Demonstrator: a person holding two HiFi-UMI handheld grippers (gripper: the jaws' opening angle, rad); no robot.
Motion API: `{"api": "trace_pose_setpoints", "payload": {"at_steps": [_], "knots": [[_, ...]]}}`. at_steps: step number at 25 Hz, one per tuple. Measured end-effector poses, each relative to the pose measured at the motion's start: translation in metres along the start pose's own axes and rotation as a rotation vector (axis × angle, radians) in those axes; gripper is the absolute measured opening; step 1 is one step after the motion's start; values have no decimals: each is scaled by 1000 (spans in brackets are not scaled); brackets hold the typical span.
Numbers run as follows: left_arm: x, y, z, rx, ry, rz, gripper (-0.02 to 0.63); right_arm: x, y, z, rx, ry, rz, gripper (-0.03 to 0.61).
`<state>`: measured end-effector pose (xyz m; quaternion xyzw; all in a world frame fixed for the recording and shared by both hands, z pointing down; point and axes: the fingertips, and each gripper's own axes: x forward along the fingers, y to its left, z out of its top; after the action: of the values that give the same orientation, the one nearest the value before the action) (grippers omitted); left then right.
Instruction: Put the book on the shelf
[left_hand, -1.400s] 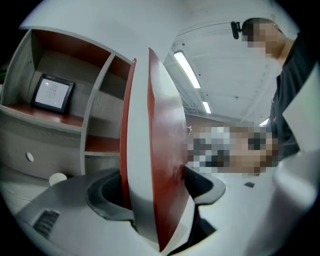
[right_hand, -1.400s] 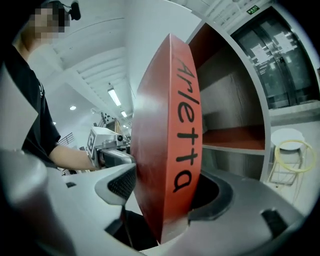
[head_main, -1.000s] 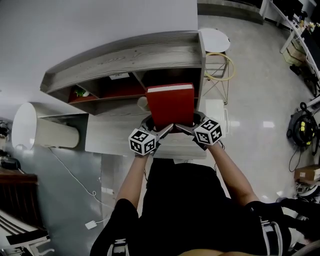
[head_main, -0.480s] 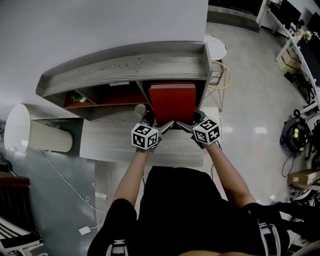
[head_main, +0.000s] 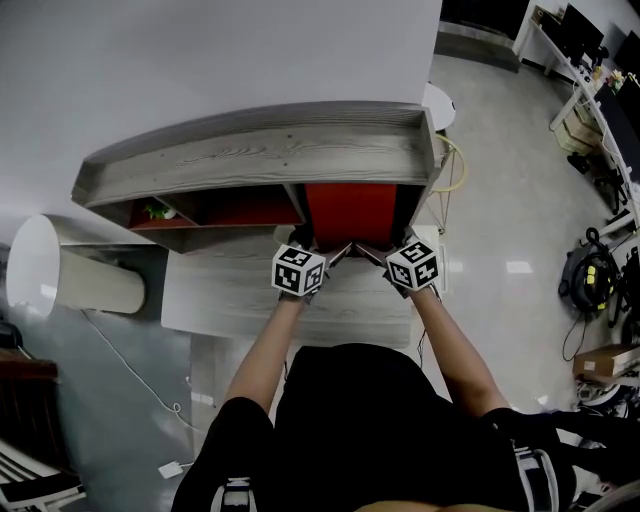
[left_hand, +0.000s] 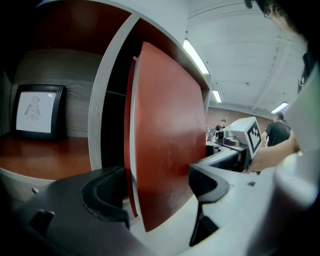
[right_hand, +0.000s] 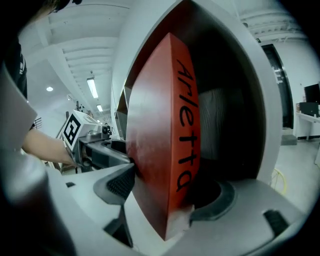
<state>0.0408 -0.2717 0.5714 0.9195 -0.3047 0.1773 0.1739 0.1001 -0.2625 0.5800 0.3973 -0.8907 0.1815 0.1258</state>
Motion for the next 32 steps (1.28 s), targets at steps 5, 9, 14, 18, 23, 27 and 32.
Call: {"api": "trace_pose_setpoints", "payload": {"at_steps": [5, 9, 14, 18, 23, 27, 32], "knots": [[9, 5, -6, -14, 36, 65, 357, 5, -11, -3, -72, 21, -25, 345], [11, 8, -9, -24, 49, 84, 357, 6, -15, -3, -120, 15, -65, 353], [6, 11, -2, -88, 1, 95, 356, 8, -16, 2, -40, -34, -60, 345], [8, 14, -7, -90, 4, 108, 356, 9, -19, -6, -97, -10, -101, 348], [-6, 13, 15, -72, -77, 169, 355, 7, -22, 5, -25, -88, -136, 342], [-7, 13, 20, -89, -92, 157, 354, 16, -23, 6, -10, -88, -131, 348], [-7, 12, 10, -83, -66, 156, 354, 16, -22, 5, -17, -84, -147, 357]]}}
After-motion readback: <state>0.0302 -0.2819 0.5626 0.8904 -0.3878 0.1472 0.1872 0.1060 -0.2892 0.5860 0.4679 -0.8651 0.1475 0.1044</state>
